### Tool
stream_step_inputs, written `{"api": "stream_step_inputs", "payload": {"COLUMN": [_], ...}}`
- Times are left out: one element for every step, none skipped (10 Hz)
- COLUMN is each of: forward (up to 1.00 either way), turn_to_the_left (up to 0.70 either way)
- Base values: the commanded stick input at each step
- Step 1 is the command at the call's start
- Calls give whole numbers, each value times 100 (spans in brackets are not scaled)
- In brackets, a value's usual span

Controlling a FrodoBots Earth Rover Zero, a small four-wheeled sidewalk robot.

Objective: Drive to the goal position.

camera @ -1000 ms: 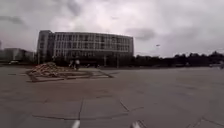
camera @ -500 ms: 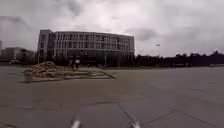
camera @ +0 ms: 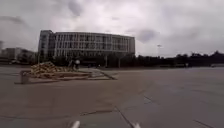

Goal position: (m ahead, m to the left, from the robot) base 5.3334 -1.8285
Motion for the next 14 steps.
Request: {"api": "stream_step_inputs", "payload": {"forward": [70,70,70,70,70,70,70,70,70,70,70,70,70,70], "turn_to_the_left": [0,0,0,0,0,0,0,0,0,0,0,0,0,0]}}
